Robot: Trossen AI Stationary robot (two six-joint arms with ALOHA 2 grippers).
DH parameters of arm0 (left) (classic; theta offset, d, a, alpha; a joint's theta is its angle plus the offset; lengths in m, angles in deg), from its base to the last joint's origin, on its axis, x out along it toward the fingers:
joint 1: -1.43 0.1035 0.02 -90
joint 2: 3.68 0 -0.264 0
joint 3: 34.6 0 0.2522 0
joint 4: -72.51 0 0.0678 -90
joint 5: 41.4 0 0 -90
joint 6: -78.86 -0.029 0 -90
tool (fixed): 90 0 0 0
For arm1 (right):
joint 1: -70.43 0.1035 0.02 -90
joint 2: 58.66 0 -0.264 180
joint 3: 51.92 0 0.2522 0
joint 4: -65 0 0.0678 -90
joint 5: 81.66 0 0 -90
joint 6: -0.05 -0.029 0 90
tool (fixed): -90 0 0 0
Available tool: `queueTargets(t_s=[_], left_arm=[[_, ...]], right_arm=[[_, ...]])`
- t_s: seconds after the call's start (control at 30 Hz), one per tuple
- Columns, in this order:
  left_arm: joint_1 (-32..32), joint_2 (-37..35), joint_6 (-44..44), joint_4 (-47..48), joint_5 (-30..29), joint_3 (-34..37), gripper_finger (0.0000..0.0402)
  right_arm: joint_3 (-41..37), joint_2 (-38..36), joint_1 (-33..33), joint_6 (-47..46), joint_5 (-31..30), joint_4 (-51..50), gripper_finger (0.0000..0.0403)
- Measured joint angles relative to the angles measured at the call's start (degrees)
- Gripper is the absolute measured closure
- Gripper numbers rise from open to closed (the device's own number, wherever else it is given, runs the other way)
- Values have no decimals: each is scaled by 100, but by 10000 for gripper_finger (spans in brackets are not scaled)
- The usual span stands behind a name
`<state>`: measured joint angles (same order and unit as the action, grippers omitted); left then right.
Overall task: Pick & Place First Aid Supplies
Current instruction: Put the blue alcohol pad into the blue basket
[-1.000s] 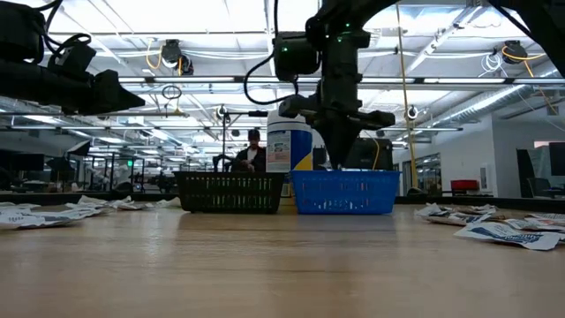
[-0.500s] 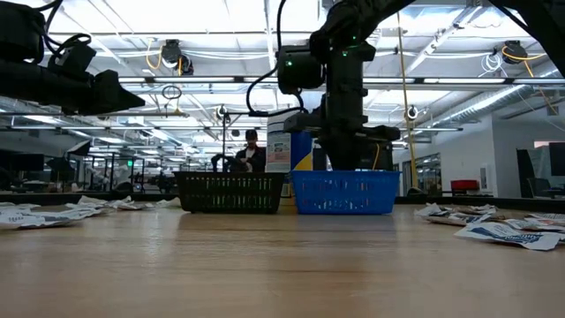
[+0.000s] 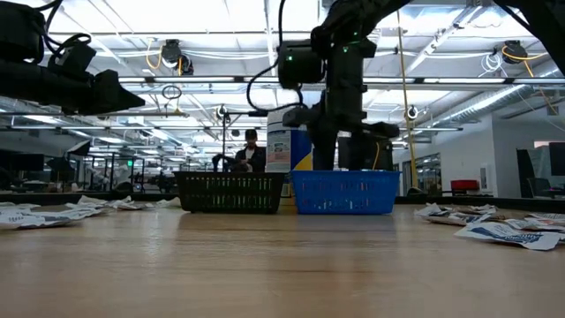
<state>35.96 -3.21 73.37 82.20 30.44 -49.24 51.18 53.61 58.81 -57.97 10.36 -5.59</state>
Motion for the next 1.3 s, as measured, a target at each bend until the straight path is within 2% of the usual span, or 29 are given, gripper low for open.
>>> queueTargets(t_s=[0.37, 0.6, 0.77, 0.93, 1.3], left_arm=[[1, 2, 0, 0, 0, 0, 94], [-1, 0, 0, 0, 2, -1, 94], [0, 0, 0, 0, 0, 0, 94], [0, 2, -1, 0, 2, 0, 94], [0, 2, 0, 0, 1, -1, 94]], right_arm=[[7, -410, -39, 19, -44, -7, 232], [-72, -600, -42, 87, -85, 6, 234], [-626, -1176, -39, 129, -98, 185, 234], [-1306, -1775, 6, 131, -367, 221, 234], [-2950, -3148, 11, -62, -371, 203, 234]])
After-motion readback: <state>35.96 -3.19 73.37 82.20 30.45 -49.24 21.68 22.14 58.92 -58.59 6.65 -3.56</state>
